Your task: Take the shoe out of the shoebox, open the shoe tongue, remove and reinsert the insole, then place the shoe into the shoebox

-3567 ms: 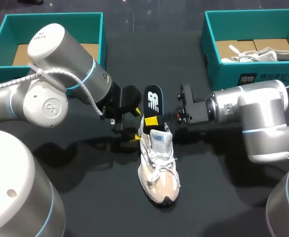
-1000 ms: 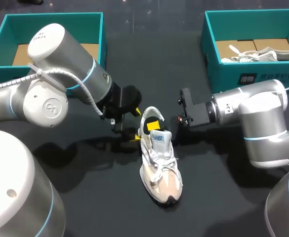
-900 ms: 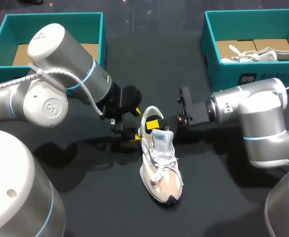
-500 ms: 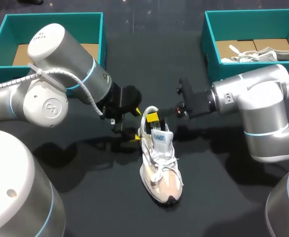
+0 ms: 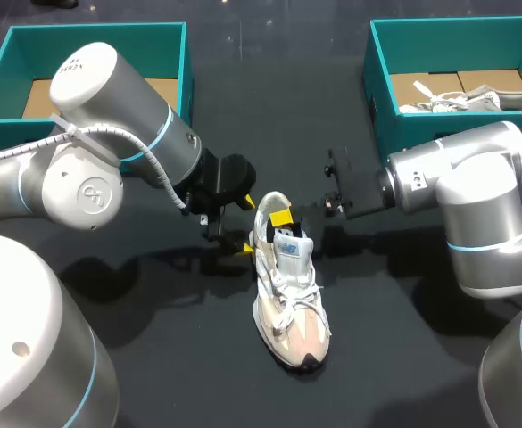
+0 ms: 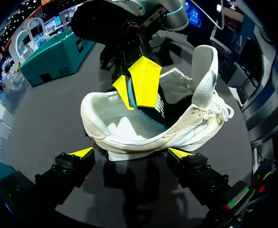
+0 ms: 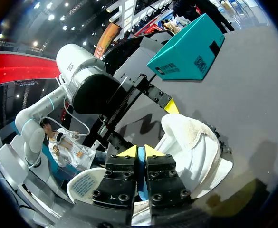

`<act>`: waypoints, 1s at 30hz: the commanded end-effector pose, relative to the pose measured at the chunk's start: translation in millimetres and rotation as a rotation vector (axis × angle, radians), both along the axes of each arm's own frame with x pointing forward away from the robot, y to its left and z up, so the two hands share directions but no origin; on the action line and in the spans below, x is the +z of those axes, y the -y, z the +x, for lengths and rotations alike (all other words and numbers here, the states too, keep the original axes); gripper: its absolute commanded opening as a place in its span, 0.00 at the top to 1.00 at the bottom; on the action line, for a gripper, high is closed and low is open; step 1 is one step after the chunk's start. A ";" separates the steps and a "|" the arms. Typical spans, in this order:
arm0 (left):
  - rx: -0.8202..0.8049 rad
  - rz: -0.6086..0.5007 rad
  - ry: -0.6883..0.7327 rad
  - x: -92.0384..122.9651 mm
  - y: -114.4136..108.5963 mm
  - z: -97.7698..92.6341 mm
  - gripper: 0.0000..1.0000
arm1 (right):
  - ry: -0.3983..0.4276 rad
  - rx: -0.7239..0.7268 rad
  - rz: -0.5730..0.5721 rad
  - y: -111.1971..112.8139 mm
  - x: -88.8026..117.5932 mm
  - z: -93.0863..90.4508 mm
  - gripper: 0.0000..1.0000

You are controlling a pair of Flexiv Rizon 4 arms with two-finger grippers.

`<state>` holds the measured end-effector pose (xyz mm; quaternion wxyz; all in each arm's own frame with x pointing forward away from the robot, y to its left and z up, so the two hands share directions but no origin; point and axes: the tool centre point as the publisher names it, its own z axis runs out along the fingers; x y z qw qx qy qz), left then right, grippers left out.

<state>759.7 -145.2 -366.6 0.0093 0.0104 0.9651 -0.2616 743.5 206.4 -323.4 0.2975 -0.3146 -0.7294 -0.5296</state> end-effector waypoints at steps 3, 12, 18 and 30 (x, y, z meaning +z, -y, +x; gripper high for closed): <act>0.001 0.005 0.002 -0.1 0.9 -0.4 0.00 | -0.002 -0.010 0.007 -7.3 -6.8 -9.2 1.00; 0.001 0.005 0.002 -0.1 0.9 -0.4 0.00 | 0.084 -0.008 -0.042 -3.6 13.7 -3.7 0.25; -0.012 -0.001 0.003 3.6 -3.9 -2.2 0.00 | 0.098 -0.007 -0.081 1.9 23.8 2.9 0.28; -0.043 -0.010 0.013 15.7 -21.9 -4.4 0.00 | 0.054 -0.045 -0.141 29.8 25.8 3.9 0.34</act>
